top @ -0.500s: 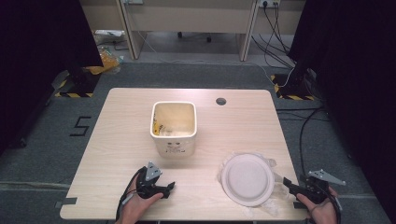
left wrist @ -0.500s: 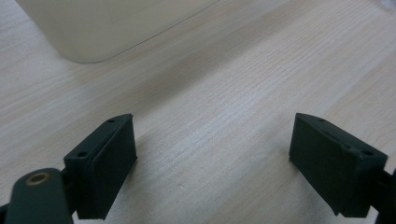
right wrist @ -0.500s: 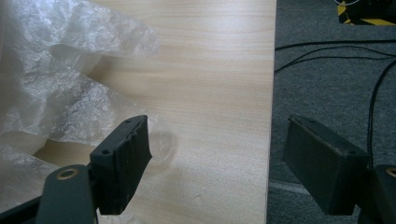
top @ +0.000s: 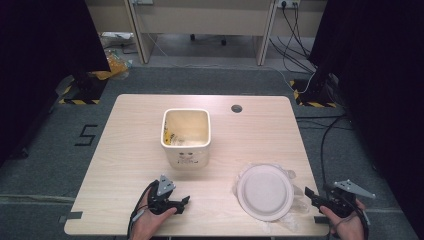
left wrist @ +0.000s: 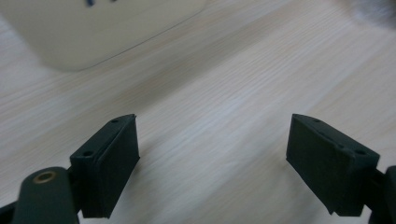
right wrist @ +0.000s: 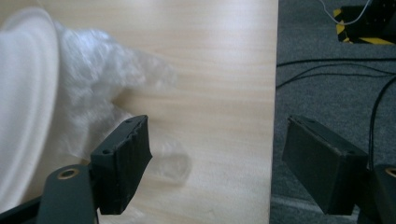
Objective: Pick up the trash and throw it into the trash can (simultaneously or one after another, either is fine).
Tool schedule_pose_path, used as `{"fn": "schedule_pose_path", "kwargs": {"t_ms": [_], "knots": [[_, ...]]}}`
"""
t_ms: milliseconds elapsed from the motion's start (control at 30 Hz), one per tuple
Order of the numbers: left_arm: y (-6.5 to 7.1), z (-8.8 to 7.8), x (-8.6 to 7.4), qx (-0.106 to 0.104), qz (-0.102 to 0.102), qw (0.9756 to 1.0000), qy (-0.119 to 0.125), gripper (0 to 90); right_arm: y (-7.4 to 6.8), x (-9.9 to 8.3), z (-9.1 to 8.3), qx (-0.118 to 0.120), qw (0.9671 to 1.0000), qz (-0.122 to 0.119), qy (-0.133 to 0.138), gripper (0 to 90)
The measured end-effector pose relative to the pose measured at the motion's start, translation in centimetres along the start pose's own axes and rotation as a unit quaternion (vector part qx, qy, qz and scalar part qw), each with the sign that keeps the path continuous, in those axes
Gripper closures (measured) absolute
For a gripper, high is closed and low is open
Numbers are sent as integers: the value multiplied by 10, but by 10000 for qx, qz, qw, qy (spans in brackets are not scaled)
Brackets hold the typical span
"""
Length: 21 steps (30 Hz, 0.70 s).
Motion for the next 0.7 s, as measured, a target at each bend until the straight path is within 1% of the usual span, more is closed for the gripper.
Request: {"fn": "schedule_pose_path", "kwargs": {"t_ms": [33, 67, 133, 167, 200, 233, 267, 300, 333, 367, 400, 433, 500, 533, 567, 600, 633, 667, 700], "knots": [[12, -1, 6, -241, -25, 9997, 87, 165, -2, 5, -3, 16, 10000, -44, 87, 239], [12, -1, 6, -241, -25, 9997, 87, 165, -2, 5, -3, 16, 10000, -44, 87, 239], [23, -1, 12, -431, 1, 9990, 132, 165, -11, 13, -4, 115, 9998, -101, 150, 240], [27, -1, 14, -486, 18, 9987, 150, 165, -14, 15, -4, 151, 9996, -152, 159, 240], [38, 1, 21, -665, 59, 9976, 168, 165, -19, 19, -4, 226, 9994, -188, 174, 240], [38, 1, 21, -665, 59, 9976, 168, 165, -23, 21, -4, 270, 9992, -214, 178, 240], [44, 4, 25, -778, 43, 9968, 180, 165, -23, 21, -4, 270, 9992, -214, 178, 240], [52, 8, 31, -861, 118, 9961, 177, 164, -32, 27, -2, 363, 9987, -316, 194, 240], [52, 8, 31, -861, 118, 9961, 177, 164, -32, 27, -2, 363, 9987, -316, 194, 240], [59, 12, 36, -909, 160, 9955, 193, 165, -39, 32, 1, 452, 9980, -394, 182, 241], [59, 12, 36, -909, 160, 9955, 193, 164, -39, 32, 1, 452, 9980, -394, 182, 241], [63, 15, 38, -955, 208, 9950, 178, 164, -41, 33, 3, 485, 9978, -408, 180, 242], [70, 19, 42, -1030, 234, 9943, 155, 165, -46, 37, 9, 567, 9974, -420, 136, 245], [73, 21, 43, -1067, 244, 9939, 148, 164, -49, 38, 15, 620, 9970, -456, 76, 246], [79, 25, 47, -1132, 220, 9932, 153, 164, -50, 39, 17, 653, 9968, -452, 61, 246], [79, 25, 47, -1132, 220, 9932, 153, 164, -50, 39, 17, 653, 9968, -452, 61, 246], [84, 27, 49, -1190, 212, 9925, 158, 164, -51, 39, 20, 703, 9966, -427, 40, 247], [90, 31, 53, -1240, 234, 9919, 170, 164, -53, 39, 24, 813, 9959, -385, 20, 247], [95, 33, 55, -1271, 263, 9914, 185, 164, -54, 39, 26, 865, 9956, -362, 13, 247]]}}
Point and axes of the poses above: each handheld gripper's, and its own axes: z roughly forward along the jaws, x roughly out of its top, y roughly to its right, the point moved 5 cm from there along z, roughly forward along the jaws, and after that the axes turned 11 degrees about x, right-handed, at the moved point
